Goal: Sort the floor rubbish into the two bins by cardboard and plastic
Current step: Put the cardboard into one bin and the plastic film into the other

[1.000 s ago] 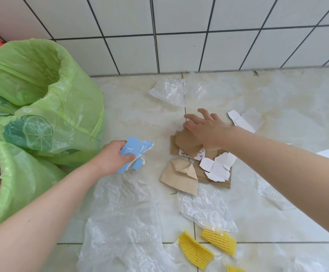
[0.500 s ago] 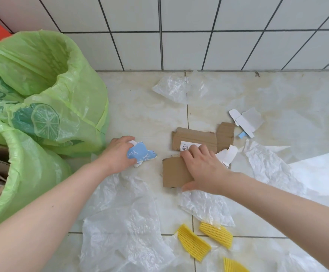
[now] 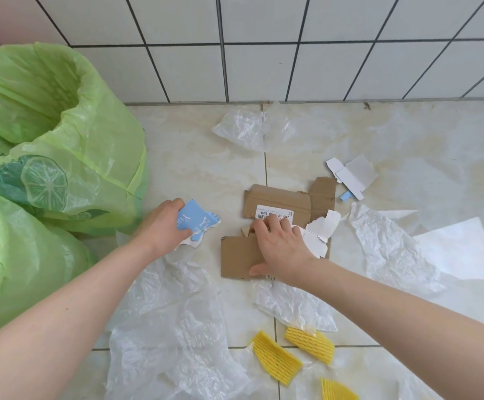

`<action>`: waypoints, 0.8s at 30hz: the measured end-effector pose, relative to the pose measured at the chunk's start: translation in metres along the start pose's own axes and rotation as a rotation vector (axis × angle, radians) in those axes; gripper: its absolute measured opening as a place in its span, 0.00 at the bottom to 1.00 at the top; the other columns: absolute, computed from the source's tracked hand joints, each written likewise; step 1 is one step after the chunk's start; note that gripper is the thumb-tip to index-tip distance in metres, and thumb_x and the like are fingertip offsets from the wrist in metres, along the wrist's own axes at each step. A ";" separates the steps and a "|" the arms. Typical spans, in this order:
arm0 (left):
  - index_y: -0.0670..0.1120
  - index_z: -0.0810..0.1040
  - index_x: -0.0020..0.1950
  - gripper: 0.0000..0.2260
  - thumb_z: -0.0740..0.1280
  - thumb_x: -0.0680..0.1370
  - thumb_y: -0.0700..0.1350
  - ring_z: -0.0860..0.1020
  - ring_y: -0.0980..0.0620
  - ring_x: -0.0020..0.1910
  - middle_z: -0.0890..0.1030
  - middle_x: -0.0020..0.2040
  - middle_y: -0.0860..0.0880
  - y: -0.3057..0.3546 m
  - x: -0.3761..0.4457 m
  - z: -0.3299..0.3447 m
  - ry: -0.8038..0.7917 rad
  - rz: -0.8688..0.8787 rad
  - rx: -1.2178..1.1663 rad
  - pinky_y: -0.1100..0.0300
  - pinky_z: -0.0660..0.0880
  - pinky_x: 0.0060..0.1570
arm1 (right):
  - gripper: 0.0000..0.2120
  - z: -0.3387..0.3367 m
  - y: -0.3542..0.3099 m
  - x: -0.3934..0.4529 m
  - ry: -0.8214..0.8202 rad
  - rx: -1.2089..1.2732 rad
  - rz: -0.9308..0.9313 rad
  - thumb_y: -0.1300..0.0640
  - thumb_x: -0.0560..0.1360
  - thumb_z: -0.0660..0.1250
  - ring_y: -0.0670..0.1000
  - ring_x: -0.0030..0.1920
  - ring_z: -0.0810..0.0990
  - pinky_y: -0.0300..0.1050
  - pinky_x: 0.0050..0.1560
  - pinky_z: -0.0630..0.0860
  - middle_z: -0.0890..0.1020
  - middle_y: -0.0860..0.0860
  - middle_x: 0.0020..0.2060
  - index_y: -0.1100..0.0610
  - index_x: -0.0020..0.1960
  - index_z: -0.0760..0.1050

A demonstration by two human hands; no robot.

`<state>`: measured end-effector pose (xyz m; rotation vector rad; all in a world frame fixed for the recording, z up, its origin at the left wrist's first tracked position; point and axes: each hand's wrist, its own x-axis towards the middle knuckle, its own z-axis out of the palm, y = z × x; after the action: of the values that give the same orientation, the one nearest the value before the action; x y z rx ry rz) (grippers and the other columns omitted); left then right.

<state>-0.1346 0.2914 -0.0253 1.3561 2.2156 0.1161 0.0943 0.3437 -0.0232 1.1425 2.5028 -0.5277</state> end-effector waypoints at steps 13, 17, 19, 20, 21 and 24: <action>0.46 0.69 0.59 0.19 0.71 0.72 0.39 0.77 0.44 0.44 0.76 0.44 0.48 0.018 -0.004 -0.012 0.057 -0.099 -0.347 0.55 0.72 0.40 | 0.30 -0.019 0.001 0.002 -0.105 0.433 0.077 0.51 0.65 0.76 0.56 0.48 0.71 0.50 0.49 0.70 0.71 0.52 0.48 0.58 0.59 0.65; 0.47 0.76 0.44 0.06 0.71 0.73 0.39 0.78 0.44 0.43 0.79 0.40 0.48 0.033 -0.004 -0.015 0.048 -0.105 -0.490 0.57 0.73 0.40 | 0.24 -0.049 0.033 -0.013 -0.020 0.704 0.097 0.54 0.64 0.78 0.48 0.45 0.79 0.37 0.41 0.76 0.77 0.42 0.41 0.54 0.54 0.71; 0.45 0.78 0.46 0.05 0.72 0.73 0.39 0.78 0.45 0.42 0.80 0.42 0.47 0.044 -0.004 -0.015 0.059 -0.108 -0.569 0.57 0.73 0.39 | 0.22 -0.059 0.057 -0.019 0.027 0.755 0.175 0.53 0.63 0.78 0.48 0.43 0.80 0.38 0.38 0.77 0.79 0.45 0.41 0.54 0.52 0.72; 0.44 0.78 0.48 0.06 0.72 0.73 0.40 0.79 0.45 0.43 0.81 0.44 0.46 0.050 -0.004 -0.015 0.066 -0.105 -0.602 0.55 0.75 0.43 | 0.23 -0.062 0.070 -0.021 0.043 0.775 0.215 0.52 0.63 0.79 0.50 0.44 0.80 0.43 0.41 0.79 0.80 0.48 0.43 0.55 0.52 0.73; 0.43 0.79 0.49 0.07 0.72 0.73 0.40 0.79 0.45 0.44 0.81 0.45 0.45 0.056 -0.003 -0.013 0.068 -0.099 -0.618 0.53 0.76 0.46 | 0.24 -0.063 0.082 -0.023 0.050 0.796 0.250 0.52 0.62 0.79 0.51 0.45 0.81 0.48 0.45 0.80 0.81 0.50 0.45 0.55 0.54 0.74; 0.47 0.78 0.48 0.06 0.72 0.73 0.41 0.80 0.46 0.45 0.81 0.45 0.47 0.078 -0.002 -0.001 -0.003 -0.045 -0.582 0.55 0.75 0.44 | 0.17 -0.061 0.109 -0.034 0.019 0.863 0.302 0.56 0.65 0.78 0.49 0.43 0.81 0.46 0.42 0.79 0.81 0.50 0.44 0.50 0.48 0.74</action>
<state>-0.0715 0.3282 0.0031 0.9769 1.9828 0.6822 0.1899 0.4163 0.0243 1.7595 2.0561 -1.5825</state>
